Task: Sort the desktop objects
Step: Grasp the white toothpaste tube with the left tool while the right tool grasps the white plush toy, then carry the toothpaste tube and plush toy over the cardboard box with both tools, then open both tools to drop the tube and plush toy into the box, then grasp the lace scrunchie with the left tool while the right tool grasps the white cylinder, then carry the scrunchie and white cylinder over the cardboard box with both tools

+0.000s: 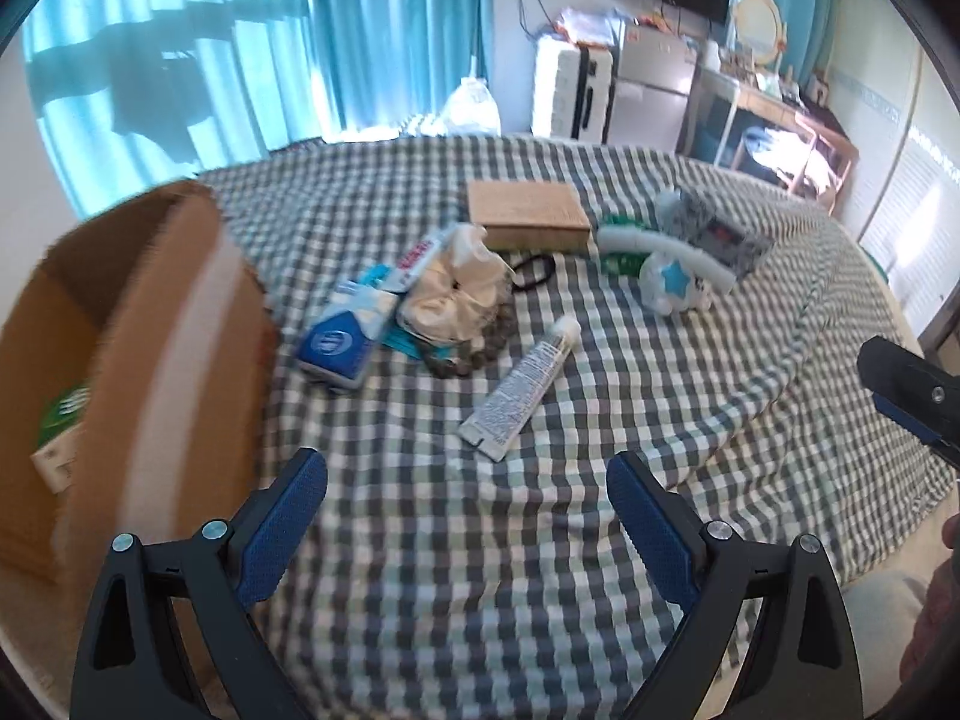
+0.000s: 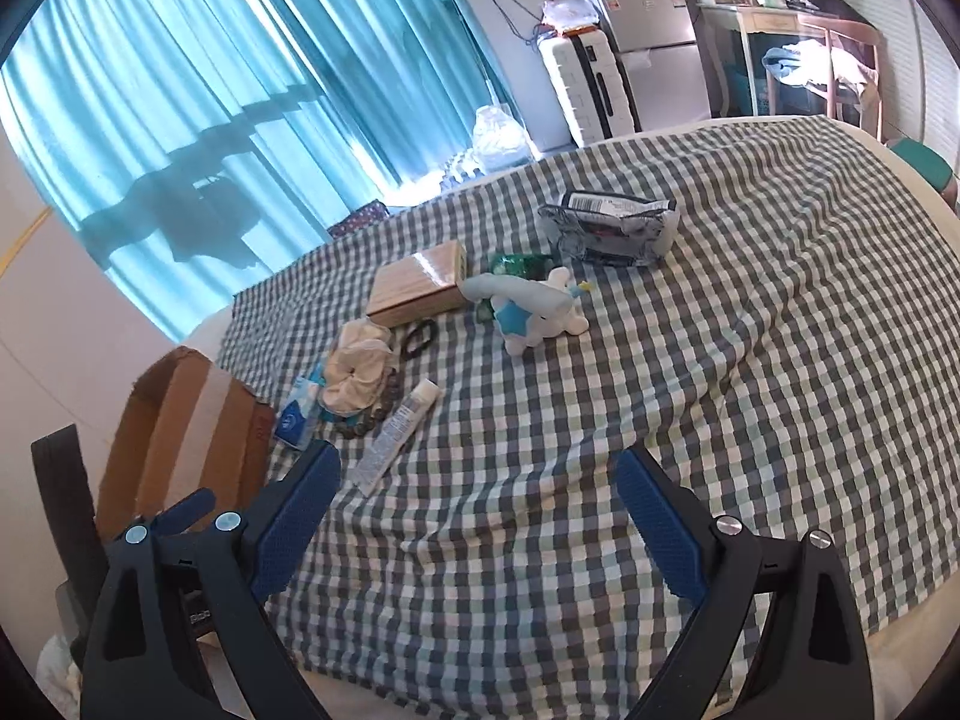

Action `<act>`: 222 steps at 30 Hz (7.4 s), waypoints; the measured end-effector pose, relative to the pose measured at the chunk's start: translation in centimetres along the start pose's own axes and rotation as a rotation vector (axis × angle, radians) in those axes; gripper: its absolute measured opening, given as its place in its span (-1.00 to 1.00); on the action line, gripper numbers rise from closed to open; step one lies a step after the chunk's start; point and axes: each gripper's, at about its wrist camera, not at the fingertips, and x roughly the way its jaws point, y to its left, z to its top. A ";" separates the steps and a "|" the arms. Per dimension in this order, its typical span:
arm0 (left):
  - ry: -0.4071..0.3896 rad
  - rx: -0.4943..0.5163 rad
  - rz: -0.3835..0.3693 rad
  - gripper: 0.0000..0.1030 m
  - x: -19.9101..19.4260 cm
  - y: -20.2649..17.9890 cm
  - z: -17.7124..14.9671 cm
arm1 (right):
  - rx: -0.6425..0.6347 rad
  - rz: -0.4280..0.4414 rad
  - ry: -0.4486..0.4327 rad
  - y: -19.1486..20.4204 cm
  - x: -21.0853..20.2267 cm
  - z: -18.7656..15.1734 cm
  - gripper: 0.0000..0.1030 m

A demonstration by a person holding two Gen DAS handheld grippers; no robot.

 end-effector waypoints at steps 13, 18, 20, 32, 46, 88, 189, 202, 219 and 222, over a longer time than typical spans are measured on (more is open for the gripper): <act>0.092 0.037 -0.031 0.87 10.5 -2.2 1.7 | -0.045 -0.038 0.048 -1.8 10.9 2.9 0.82; 0.104 0.057 -0.049 0.66 12.4 -2.8 2.1 | -0.059 -0.068 0.064 -2.4 14.0 3.8 0.82; 0.086 0.060 -0.059 0.56 12.6 -3.0 1.9 | -0.064 -0.077 0.063 -2.6 14.9 4.0 0.82; 0.058 0.044 -0.097 -0.35 12.6 -2.6 2.9 | -0.143 -0.097 0.034 -3.0 17.6 6.1 0.41; 0.065 -0.007 -0.114 -0.51 9.2 -1.3 2.9 | -0.105 -0.046 0.081 -3.2 13.0 4.4 0.34; -0.327 -0.087 -0.171 -0.51 -17.4 2.2 1.5 | -0.251 0.137 -0.163 11.1 -13.1 -1.4 0.34; 0.045 -0.201 0.052 0.74 13.2 1.1 6.0 | -0.461 -0.203 0.179 -2.9 16.1 3.5 -0.56; 0.040 -0.105 -0.034 -0.66 9.1 1.1 4.7 | -0.331 -0.178 0.164 -4.3 11.8 2.8 -0.86; -0.101 -0.077 -0.103 -0.66 -4.7 1.8 3.1 | -0.261 -0.085 0.074 -0.3 0.7 1.0 -0.87; -0.130 -0.055 -0.110 -0.66 -6.9 0.9 3.2 | -0.250 -0.055 0.056 0.9 -1.4 0.5 -0.86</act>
